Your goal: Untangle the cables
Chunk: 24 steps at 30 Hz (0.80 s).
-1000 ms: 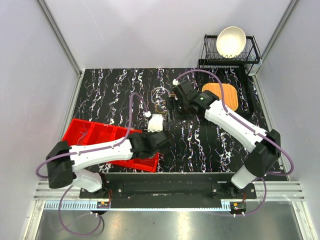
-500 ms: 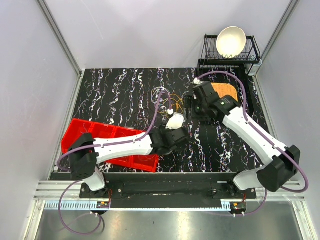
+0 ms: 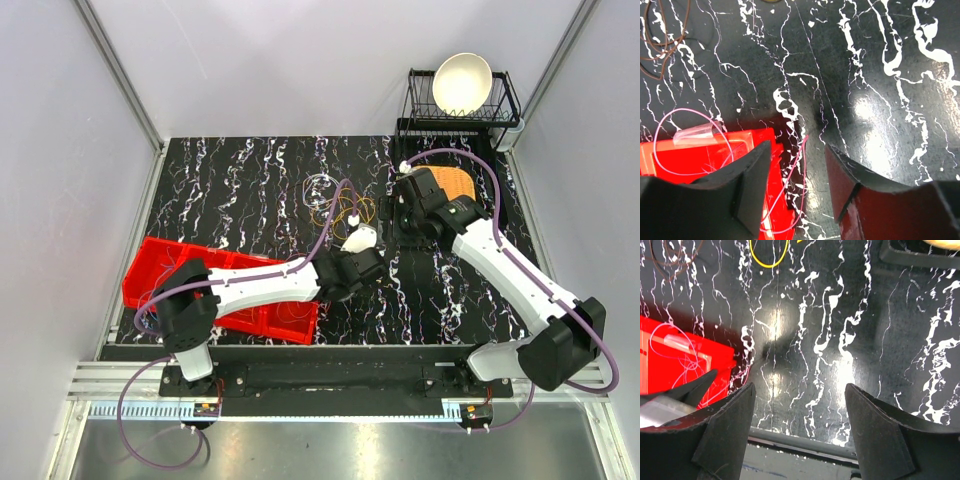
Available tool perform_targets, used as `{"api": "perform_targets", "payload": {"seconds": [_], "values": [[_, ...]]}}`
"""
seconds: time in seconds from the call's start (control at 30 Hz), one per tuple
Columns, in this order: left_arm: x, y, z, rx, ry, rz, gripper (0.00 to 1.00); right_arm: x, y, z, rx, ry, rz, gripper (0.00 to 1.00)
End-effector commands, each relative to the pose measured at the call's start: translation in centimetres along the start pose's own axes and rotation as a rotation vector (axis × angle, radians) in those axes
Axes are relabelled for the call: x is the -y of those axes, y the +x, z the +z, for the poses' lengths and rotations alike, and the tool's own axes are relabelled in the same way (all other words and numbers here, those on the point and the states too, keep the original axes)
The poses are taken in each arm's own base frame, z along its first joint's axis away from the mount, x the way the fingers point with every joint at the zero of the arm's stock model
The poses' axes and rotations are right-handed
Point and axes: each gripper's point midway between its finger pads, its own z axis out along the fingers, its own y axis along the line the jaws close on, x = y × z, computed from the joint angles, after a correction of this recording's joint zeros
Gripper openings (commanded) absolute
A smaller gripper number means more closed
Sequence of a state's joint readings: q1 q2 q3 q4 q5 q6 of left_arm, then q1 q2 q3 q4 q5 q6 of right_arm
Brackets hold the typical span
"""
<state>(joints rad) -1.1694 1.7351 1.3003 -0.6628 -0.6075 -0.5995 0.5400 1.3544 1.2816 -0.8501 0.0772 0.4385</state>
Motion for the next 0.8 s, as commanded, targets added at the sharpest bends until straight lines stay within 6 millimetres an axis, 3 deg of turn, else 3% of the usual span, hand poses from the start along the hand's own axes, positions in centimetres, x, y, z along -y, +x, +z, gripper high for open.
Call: {"api": "perform_targets", "payload": {"seconds": [0.0, 0.47, 0.6, 0.63, 0.67, 0.77], "values": [[1.4, 1.1, 0.5, -0.039, 0.056, 0.045, 0.5, -2.2, -1.7, -0.9, 0.064, -0.102, 0.008, 0.79], [0.1, 4.2, 1.5, -0.118, 0.006, 0.033, 0.4, -2.3, -1.6, -0.3, 0.054, -0.11, 0.017, 0.79], [-0.1, 4.0, 1.4, -0.108, 0.001, 0.024, 0.21, -2.3, -1.7, -0.2, 0.053, -0.112, 0.02, 0.79], [-0.1, 3.9, 1.3, -0.105, 0.002, 0.022, 0.05, -2.3, -1.8, -0.3, 0.055, -0.112, 0.02, 0.79], [-0.1, 3.5, 1.0, -0.093, 0.007, 0.015, 0.0, -2.3, -1.8, -0.3, 0.055, -0.112, 0.022, 0.78], [0.4, 1.9, -0.3, -0.065, 0.056, -0.006, 0.0, -2.4, -2.0, -0.3, 0.059, -0.113, 0.026, 0.78]]}}
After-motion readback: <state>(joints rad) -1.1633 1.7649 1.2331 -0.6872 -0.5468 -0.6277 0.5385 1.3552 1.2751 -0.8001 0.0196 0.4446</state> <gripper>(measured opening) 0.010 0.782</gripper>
